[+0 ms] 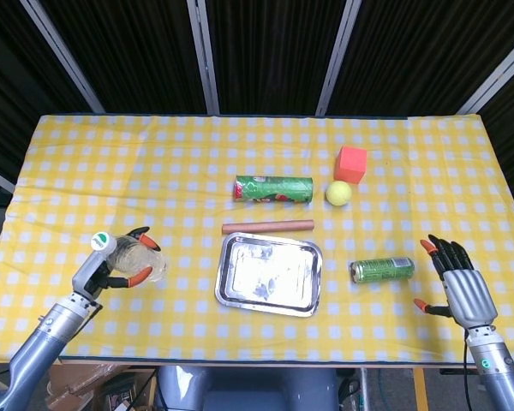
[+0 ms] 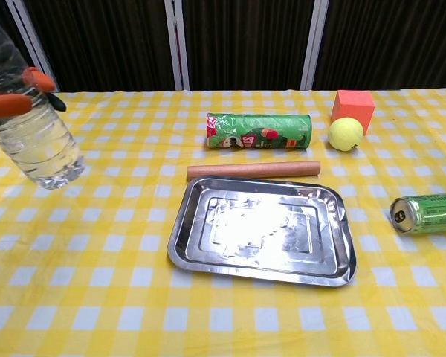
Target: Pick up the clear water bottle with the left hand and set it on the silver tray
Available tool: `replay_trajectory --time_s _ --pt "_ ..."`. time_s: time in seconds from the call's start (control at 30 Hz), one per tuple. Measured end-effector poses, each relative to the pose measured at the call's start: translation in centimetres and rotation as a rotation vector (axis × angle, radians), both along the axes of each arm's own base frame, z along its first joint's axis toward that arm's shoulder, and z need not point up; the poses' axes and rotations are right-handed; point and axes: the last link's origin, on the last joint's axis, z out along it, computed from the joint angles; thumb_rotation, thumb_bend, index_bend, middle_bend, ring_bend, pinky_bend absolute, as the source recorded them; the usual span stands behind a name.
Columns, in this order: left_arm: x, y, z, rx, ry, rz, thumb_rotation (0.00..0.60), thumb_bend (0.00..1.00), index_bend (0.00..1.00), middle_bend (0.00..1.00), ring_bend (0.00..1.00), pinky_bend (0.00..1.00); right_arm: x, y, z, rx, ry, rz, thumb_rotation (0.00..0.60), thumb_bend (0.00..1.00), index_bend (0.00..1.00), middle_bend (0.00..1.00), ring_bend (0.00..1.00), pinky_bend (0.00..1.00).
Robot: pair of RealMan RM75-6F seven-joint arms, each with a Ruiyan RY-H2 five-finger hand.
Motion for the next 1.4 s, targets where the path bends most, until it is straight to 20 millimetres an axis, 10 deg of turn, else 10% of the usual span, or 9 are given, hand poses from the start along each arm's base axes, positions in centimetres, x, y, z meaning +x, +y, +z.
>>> replay_trajectory --time_s 0.7,0.87,1.4 --pt "18.3 -1.2 -12.0 -0.235 -0.011 -0.289 0.600 0.46 0.62 0.56 0.08 0.02 -0.4 0.0 0.8 -0.017 -0.016 -0.007 0.600 0.05 0.01 0.00 0.00 0.00" --pt "15.6 -0.5 -9.6 -0.177 0.043 -0.250 0.600 0.46 0.62 0.56 0.08 0.02 -0.3 0.3 0.8 -0.019 -0.018 -0.004 0.600 0.05 0.01 0.00 0.00 0.00" --pt "-3.8 0.6 5.1 0.134 0.154 0.103 0.600 0.46 0.63 0.56 0.08 0.02 0.1 0.1 0.2 -0.005 -0.009 -0.002 0.600 0.05 0.01 0.00 0.00 0.00"
